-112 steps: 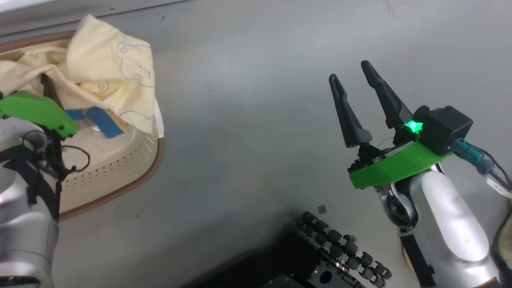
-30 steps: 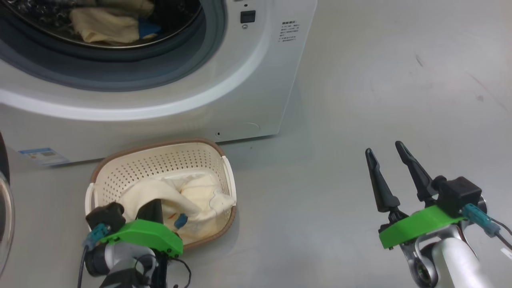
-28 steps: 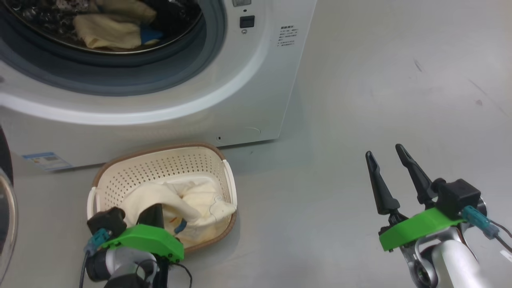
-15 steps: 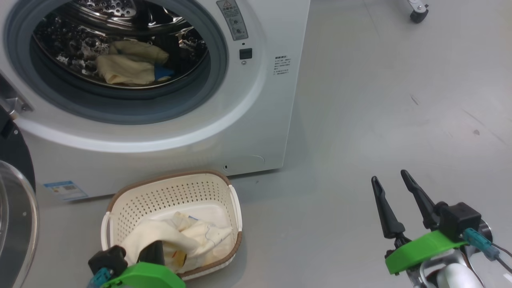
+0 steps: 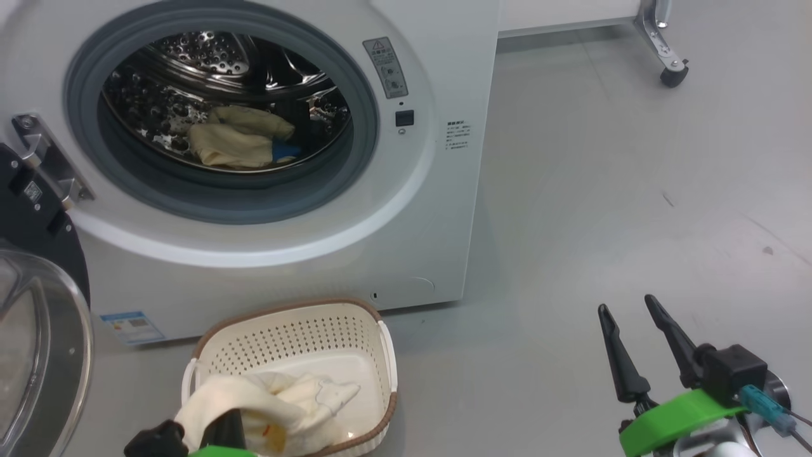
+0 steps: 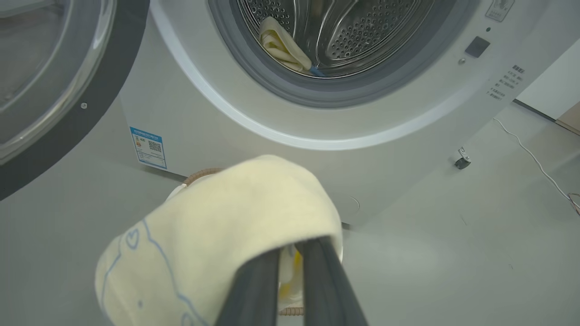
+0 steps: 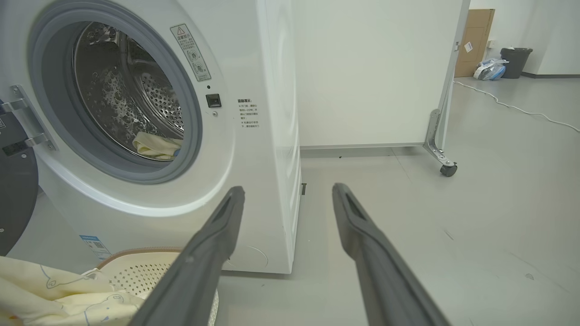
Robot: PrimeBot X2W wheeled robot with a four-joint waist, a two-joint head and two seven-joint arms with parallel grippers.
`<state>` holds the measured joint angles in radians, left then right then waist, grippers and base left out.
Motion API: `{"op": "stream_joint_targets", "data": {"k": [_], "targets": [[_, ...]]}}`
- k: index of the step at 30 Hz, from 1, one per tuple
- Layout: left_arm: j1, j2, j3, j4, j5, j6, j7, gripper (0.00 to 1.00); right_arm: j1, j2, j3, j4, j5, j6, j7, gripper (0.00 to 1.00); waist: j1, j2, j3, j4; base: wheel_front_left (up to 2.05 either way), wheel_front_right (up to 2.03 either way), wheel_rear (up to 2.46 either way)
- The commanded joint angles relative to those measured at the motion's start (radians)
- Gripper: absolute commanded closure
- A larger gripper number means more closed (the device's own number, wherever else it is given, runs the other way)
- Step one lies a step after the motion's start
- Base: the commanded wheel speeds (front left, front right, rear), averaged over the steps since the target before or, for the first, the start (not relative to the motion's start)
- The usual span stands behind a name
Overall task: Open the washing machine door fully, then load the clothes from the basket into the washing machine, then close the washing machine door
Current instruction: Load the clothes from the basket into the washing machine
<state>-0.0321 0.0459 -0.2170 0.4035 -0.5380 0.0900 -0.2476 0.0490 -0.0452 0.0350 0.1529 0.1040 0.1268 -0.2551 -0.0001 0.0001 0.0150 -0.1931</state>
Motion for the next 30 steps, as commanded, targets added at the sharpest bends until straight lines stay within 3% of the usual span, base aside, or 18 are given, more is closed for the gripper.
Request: {"op": "stream_joint_targets", "data": {"k": [1,19,30], "targets": [[-0.021,0.015,0.04,-0.038,0.01,0.006,-0.014,1.0,-0.019,-0.012,0.015,-0.032,-0.006,0.004,-0.007,0.0,0.0001,-0.0001,-0.007,0.002,0.0,0.0,0.0],[0.011,0.036,0.059,-0.102,0.085,0.037,-0.014,1.0,-0.007,-0.01,0.012,-0.044,-0.01,0.004,-0.007,0.0,0.0001,-0.0001,-0.012,0.007,0.0,0.0,0.0],[-0.1,0.062,0.063,-0.076,0.139,0.01,-0.014,1.0,-0.029,-0.01,0.037,-0.048,-0.007,0.004,-0.007,0.0,0.0001,-0.0001,0.031,0.011,0.0,0.0,0.0]]}}
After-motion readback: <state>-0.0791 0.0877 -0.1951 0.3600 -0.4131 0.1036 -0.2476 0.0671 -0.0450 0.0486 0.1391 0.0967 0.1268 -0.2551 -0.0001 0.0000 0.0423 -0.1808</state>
